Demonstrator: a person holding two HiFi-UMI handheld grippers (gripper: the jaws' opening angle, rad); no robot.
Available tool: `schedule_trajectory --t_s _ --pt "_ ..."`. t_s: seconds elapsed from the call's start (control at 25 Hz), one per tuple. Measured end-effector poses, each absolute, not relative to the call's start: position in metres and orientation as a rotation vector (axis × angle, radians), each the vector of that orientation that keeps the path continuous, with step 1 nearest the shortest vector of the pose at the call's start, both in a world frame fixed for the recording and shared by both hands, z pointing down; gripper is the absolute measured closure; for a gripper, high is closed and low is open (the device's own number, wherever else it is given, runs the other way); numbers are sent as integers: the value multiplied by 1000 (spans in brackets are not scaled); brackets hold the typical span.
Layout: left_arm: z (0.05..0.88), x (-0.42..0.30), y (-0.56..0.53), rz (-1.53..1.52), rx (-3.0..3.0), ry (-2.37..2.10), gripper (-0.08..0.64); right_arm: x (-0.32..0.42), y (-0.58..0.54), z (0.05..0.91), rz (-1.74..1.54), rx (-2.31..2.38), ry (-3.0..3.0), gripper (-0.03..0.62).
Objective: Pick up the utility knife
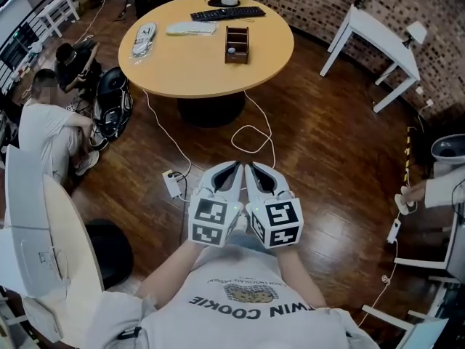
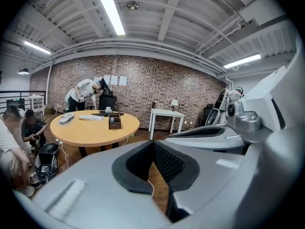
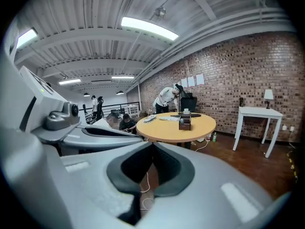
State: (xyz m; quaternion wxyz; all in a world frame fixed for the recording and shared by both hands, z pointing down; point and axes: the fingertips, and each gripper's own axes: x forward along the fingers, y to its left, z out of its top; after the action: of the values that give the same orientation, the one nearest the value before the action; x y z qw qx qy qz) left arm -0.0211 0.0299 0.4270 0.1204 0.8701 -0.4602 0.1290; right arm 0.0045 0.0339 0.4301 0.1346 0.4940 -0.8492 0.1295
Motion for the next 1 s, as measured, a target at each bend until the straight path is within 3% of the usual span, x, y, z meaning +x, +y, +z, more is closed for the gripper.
schedule_trajectory --t_s 0.44,1.0 --pt "417 21 -25 398 2530 -1430 554 46 -19 422 361 1365 -2512 590" --pt "424 19 -82 395 2492 -1479 554 49 -76 428 357 1328 -2526 589"
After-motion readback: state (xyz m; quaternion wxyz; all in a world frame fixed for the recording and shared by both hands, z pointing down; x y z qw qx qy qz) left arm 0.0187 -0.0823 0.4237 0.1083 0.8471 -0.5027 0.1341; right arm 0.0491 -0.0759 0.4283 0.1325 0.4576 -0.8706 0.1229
